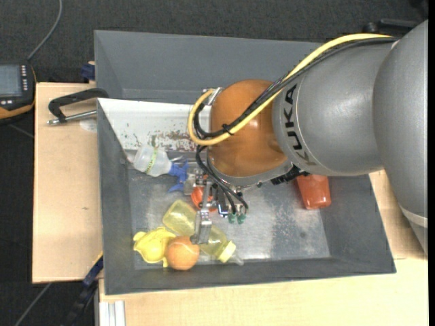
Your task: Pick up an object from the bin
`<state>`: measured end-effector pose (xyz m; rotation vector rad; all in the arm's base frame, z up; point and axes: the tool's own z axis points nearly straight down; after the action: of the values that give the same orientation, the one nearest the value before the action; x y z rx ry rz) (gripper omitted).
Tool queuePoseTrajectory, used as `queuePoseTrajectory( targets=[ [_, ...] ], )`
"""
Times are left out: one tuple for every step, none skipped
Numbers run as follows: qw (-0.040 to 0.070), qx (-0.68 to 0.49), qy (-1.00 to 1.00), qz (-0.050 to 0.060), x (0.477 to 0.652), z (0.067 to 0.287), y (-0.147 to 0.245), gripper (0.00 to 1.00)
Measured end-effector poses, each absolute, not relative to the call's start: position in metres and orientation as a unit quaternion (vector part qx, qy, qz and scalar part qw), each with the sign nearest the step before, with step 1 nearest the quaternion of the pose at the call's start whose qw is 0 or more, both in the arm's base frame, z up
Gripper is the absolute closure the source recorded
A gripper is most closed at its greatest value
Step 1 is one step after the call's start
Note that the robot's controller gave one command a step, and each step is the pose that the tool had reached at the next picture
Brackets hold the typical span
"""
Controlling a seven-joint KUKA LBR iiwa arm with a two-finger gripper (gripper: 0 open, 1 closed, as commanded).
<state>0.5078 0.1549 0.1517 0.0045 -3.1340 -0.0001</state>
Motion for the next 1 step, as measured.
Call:
queuePoseTrajectory(
  targets=[
    [0.0,0.001,-1.0,-0.001,0.5096,0.1563,0.1543,0.0]
  ],
)
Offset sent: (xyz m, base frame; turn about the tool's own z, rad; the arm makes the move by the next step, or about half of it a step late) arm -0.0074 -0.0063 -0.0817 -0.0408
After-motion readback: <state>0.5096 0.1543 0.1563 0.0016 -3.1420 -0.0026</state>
